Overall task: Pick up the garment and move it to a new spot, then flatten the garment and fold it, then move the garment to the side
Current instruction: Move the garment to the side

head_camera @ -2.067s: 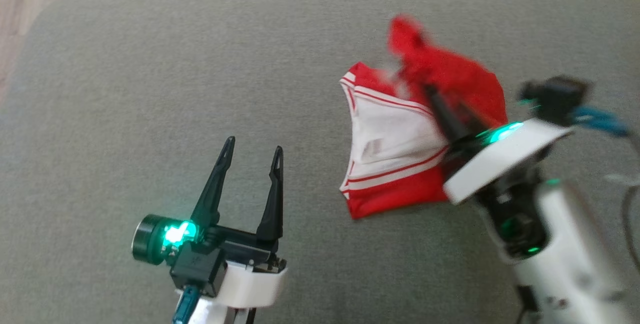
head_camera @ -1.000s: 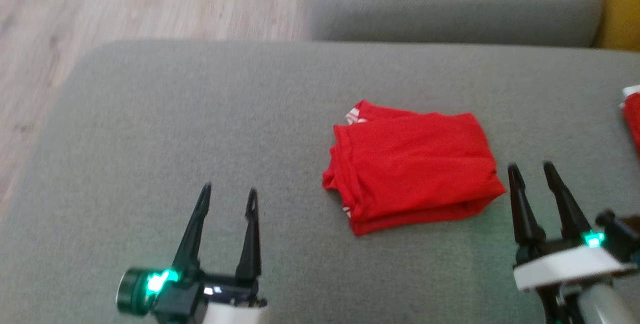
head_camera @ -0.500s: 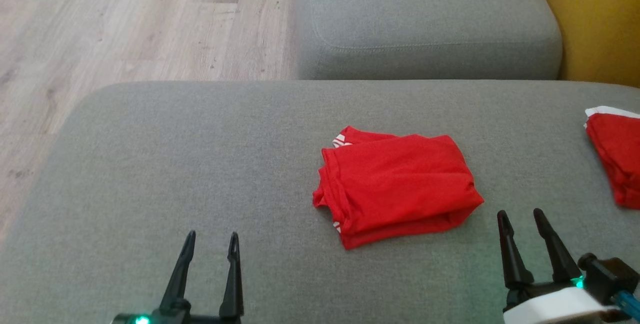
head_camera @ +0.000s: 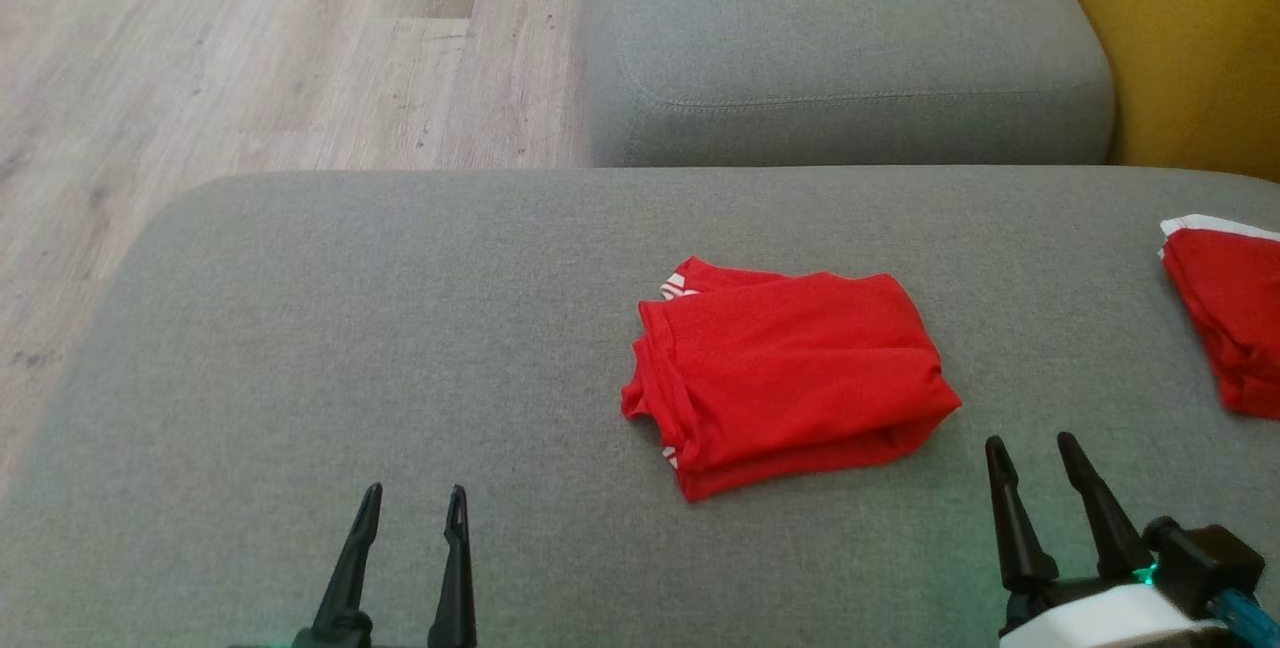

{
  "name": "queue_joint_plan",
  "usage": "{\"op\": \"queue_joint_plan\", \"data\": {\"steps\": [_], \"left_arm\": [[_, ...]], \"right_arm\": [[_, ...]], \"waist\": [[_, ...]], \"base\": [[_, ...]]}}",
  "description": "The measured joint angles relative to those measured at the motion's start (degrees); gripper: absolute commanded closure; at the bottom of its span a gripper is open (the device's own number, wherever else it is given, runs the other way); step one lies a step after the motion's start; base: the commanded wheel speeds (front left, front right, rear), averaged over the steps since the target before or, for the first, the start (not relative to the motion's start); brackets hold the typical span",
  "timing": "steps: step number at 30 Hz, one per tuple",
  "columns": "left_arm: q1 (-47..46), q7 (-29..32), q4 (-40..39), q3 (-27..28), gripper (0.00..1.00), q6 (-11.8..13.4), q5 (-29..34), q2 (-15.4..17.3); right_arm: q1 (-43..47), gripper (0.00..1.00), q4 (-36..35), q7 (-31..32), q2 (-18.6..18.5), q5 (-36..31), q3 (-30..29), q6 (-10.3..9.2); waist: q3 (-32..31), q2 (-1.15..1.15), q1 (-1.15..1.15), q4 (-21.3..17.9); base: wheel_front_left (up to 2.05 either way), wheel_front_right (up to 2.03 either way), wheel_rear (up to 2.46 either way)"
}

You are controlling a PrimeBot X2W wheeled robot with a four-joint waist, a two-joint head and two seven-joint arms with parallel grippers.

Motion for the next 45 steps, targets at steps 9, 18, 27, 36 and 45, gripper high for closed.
{"op": "queue_joint_plan", "data": {"steps": [9, 18, 27, 36, 45], "left_arm": [[0.00, 0.00, 0.04, 0.01, 0.00, 0.01, -0.48, 0.00], [0.02, 0.00, 0.02, 0.02, 0.00, 0.26, -0.49, 0.00], [0.22, 0.00, -0.04, 0.03, 0.00, 0.26, -0.49, 0.00], [0.08, 0.00, -0.43, -0.29, 0.00, 0.55, -0.83, 0.00], [-5.39, 0.00, -1.12, -3.23, 0.00, 0.86, -1.11, -0.02]], "right_arm": [[0.07, 0.00, 1.98, 0.00, 0.47, -0.34, -0.32, 0.00], [0.06, 0.00, 3.36, 0.00, 0.49, -0.34, -0.77, 0.00], [-0.01, 0.00, 4.59, 0.00, 0.87, -0.32, -1.09, 0.00], [-6.25, 0.00, 8.98, 0.00, 1.14, 0.27, -1.40, 0.00], [-24.26, 0.00, 19.37, 0.22, 0.52, 1.66, -0.74, 0.00]], "waist": [[0.11, 0.00, 0.00, -0.28], [-0.17, 0.00, 0.00, -0.70], [0.33, 0.00, 0.00, -1.25], [3.01, 0.00, 0.00, -1.56], [10.34, 0.00, 0.03, -0.60]], "base": [[0.00, 0.00, 0.00], [0.00, 0.00, 0.00], [0.00, 0.00, 0.00], [0.00, 0.00, 0.00], [0.00, 0.00, 0.00]]}}
